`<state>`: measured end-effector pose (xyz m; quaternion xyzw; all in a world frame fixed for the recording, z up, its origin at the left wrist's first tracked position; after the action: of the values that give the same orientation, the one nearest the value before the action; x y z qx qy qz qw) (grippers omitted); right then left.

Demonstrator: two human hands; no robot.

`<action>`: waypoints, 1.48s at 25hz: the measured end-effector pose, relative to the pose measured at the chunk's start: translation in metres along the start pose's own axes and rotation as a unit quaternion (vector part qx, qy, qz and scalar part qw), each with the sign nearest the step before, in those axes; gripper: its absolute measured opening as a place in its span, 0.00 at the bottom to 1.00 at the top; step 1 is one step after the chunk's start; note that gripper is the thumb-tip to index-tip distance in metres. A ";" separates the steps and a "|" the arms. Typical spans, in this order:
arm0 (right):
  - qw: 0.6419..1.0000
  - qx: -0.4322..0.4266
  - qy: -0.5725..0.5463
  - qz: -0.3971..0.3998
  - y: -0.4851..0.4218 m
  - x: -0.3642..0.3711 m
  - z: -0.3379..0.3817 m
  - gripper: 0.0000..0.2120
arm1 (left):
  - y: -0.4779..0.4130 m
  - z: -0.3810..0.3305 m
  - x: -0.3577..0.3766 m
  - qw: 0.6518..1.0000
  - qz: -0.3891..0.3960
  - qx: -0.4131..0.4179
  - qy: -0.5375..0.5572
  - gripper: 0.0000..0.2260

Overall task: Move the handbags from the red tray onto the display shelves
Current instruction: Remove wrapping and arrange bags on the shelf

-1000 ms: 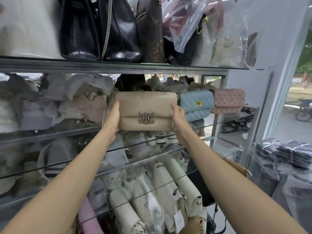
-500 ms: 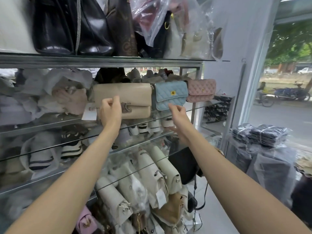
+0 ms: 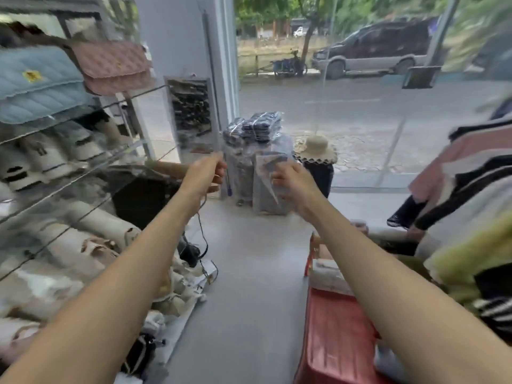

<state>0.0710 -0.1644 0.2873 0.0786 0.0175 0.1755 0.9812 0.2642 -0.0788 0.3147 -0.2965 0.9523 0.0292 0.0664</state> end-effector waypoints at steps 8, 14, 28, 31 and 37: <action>0.982 0.143 0.005 -0.124 0.025 -0.163 -0.110 0.09 | 0.019 0.090 0.183 0.982 0.171 -0.056 -0.061 0.11; 0.952 0.264 0.026 -0.155 0.012 -0.218 -0.203 0.16 | 0.006 0.170 0.247 0.945 0.276 -0.110 -0.136 0.09; 0.870 0.427 0.084 -0.233 -0.079 -0.258 -0.351 0.20 | -0.089 0.355 0.324 0.890 0.300 -0.289 -0.187 0.11; 0.856 0.444 0.077 -0.253 -0.095 -0.269 -0.374 0.25 | -0.094 0.390 0.338 0.878 0.306 -0.319 -0.180 0.12; 0.842 0.450 0.055 -0.292 -0.133 -0.285 -0.410 0.29 | -0.094 0.439 0.360 0.869 0.280 -0.383 -0.143 0.35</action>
<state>-0.1761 -0.3260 -0.1364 0.4927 0.1704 -0.1423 0.8414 0.0725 -0.3165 -0.1729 -0.0119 0.8896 0.4509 0.0716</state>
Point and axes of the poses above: each hand's wrist, its own y-axis away from the middle knuckle, its own x-axis out of the palm, z = x × y, the point moved 6 cm from there along -y, towards the middle knuckle, and after that the axes turned 4 degrees about x, right-handed, at the moved point
